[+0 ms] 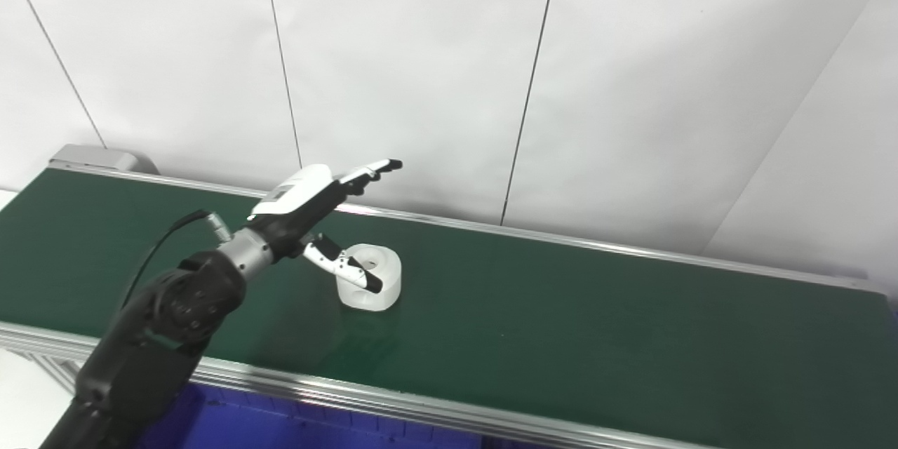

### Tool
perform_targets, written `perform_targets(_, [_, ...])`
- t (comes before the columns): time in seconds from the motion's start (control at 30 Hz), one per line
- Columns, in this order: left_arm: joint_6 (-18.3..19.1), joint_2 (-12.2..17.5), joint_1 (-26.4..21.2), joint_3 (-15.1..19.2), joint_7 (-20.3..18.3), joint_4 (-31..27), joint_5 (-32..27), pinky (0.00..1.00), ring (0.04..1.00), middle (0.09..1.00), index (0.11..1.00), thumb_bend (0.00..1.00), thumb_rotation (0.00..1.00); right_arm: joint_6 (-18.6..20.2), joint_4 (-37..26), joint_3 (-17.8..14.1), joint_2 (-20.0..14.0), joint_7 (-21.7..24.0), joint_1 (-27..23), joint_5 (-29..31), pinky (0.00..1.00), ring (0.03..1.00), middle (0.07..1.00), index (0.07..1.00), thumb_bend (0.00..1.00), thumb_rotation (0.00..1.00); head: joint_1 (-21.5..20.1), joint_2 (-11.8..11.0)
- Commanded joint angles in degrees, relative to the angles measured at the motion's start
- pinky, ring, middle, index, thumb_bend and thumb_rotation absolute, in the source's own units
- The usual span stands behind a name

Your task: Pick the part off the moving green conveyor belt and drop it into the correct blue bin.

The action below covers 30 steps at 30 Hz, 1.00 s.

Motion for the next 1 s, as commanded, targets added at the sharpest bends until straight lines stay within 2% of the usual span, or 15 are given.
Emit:
perform_targets(0.0, [-0.53,-0.01,-3.51,-0.44,1.17,1.62,1.15,0.79,0.889,0.947,0.934,0.84,0.23,-1.77,-1.95,-0.4,-0.09,-0.21,-0.03,0.41,0.75,0.84,0.866,0.881,0.81,0.55,0.02,0.03])
perform_targets(0.17, [0.85,-2.29,-5.71,-2.43,2.06,6.22,3.91,0.84,0.914,0.96,0.946,0.88,0.25,-2.23,-2.68,-0.44,-0.26,-0.37,0.22,0.0,0.76,0.839,0.866,0.886,0.8,0.58,-0.14,1.0])
perform_targets(0.3, [1.42,-3.28,-7.16,-4.12,1.75,8.92,5.96,0.83,0.915,0.978,0.957,0.91,0.26,-2.21,-2.87,-0.46,-0.26,-0.1,0.39,0.6,0.75,0.836,0.868,0.891,0.79,0.59,0.11,1.26])
perform_targets(0.5, [2.04,-4.18,-8.97,-7.84,0.51,12.56,8.21,0.87,0.934,0.996,0.974,0.93,0.17,-2.32,-2.93,-0.47,0.18,0.15,0.64,2.37,0.75,0.84,0.871,0.89,0.79,0.56,0.01,1.57])
perform_targets(0.77, [2.82,-7.27,-10.16,-11.22,3.29,18.12,12.06,0.85,0.904,0.96,0.929,0.87,0.03,-1.71,-4.21,-0.68,0.44,-0.6,1.46,0.99,0.74,0.832,0.866,0.887,0.79,0.59,0.2,2.29])
perform_targets(0.8, [2.71,-7.63,-10.28,-11.31,3.56,18.79,12.15,0.78,0.866,0.917,0.88,0.82,0.01,-1.5,-4.38,-0.71,0.44,-0.49,1.56,0.97,0.75,0.837,0.868,0.891,0.79,0.59,0.2,2.29])
perform_targets(0.97, [4.48,-8.58,-11.28,-13.07,3.55,21.1,14.12,0.64,0.742,0.82,0.779,0.71,0.0,-1.99,-4.43,-0.88,0.61,-0.17,1.64,1.86,0.77,0.843,0.869,0.892,0.78,0.58,0.41,2.48])
